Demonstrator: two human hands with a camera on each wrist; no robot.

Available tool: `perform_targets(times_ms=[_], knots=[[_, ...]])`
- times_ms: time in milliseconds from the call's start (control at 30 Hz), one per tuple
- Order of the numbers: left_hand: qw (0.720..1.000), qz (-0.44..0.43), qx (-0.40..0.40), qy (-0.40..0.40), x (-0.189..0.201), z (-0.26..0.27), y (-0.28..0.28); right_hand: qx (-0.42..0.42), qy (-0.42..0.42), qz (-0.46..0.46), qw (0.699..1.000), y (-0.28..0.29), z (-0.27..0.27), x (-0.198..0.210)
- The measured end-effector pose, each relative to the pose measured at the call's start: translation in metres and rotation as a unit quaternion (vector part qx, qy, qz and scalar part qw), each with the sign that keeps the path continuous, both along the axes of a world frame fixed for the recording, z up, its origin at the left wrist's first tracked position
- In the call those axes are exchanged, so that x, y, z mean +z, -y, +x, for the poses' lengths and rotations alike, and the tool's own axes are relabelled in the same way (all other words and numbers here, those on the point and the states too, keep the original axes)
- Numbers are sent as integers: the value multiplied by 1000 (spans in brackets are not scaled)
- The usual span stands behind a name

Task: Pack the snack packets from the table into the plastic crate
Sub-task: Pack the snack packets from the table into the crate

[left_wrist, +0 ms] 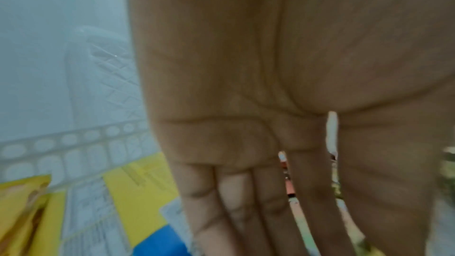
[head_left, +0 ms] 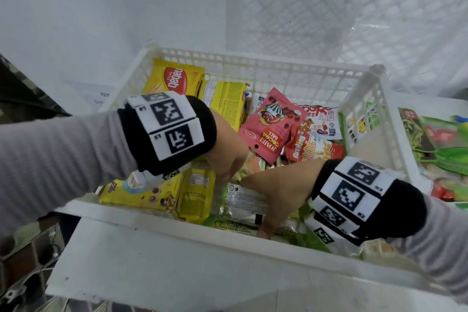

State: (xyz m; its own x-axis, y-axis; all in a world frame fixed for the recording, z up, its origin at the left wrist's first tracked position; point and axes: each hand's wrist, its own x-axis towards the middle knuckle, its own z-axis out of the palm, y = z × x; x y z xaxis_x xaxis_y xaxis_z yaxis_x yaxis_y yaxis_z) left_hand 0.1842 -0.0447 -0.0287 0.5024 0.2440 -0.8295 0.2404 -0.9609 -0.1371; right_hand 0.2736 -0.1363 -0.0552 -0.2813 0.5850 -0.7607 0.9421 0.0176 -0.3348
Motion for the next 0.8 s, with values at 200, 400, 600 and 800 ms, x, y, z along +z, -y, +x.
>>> perform_targets(times_ms=[200, 400, 600, 800], knots=[[990, -30, 17, 134, -14, 0, -3, 50, 14, 81, 995, 7, -13, 0], [983, 47, -52, 170, -25, -1, 4, 49, 11, 91, 995, 5, -13, 2], [981, 49, -65, 175, -26, 1, 5, 81, 5, 182, 980, 15, -23, 5], [986, -29, -23, 162, -13, 0, 0, 39, 8, 283, 958, 12, -15, 21]])
